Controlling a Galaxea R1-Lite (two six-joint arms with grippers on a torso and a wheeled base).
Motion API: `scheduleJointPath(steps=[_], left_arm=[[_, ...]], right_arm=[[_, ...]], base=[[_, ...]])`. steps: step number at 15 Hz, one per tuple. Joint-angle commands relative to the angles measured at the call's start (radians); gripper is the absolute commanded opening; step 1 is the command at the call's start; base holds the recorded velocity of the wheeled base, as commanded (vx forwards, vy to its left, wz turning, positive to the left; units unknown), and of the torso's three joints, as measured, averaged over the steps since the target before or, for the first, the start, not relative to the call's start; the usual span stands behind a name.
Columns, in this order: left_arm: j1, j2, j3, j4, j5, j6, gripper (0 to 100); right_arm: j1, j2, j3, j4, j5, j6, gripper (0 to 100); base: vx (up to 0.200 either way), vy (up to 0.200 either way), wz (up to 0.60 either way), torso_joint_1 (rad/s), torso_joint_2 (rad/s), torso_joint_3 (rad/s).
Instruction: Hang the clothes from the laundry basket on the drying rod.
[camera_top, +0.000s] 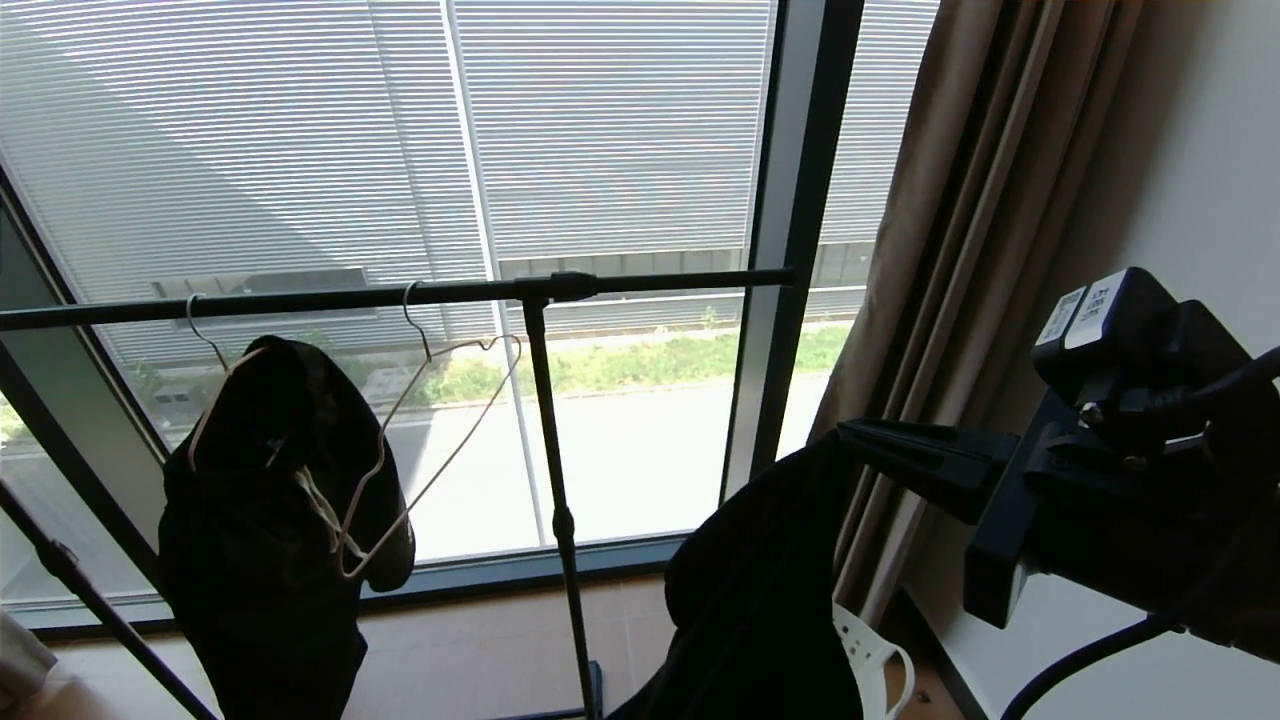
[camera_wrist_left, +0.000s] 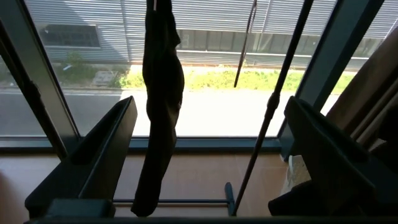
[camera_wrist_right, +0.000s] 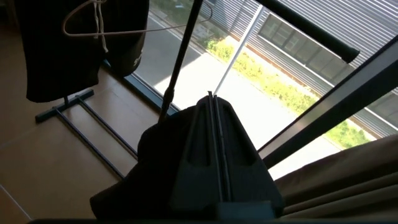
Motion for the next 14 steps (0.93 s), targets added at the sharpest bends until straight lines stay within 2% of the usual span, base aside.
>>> scheduleJointPath(steps=[1,3,6,14], left_arm=[[-0.001,0.001,0.0,0.0,0.0,0.0,100],[-0.001,0.001,0.0,0.0,0.0,0.0,100],[-0.001,0.001,0.0,0.0,-0.001,0.001,100],[0.001,0.001,0.0,0.0,-0.001,0.001,100]], right_arm=[[-0.002,0.001,0.003,-0.001,0.0,-0.001,0],[0.0,-0.003,0.003,-0.001,0.0,0.0,0],[-0.002,-0.01,0.003,-0.001,0.0,0.0,0],[-0.002,-0.018,0.01,-0.001,0.0,0.0,0]], base=[[0.0,0.0,0.6,0.002,0.0,-0.002],[0.0,0.0,0.6,0.005,0.0,0.005],[0.0,0.0,0.0,0.0,0.0,0.0],[-0.2,0.2,0.0,0.002,0.0,-0.001]])
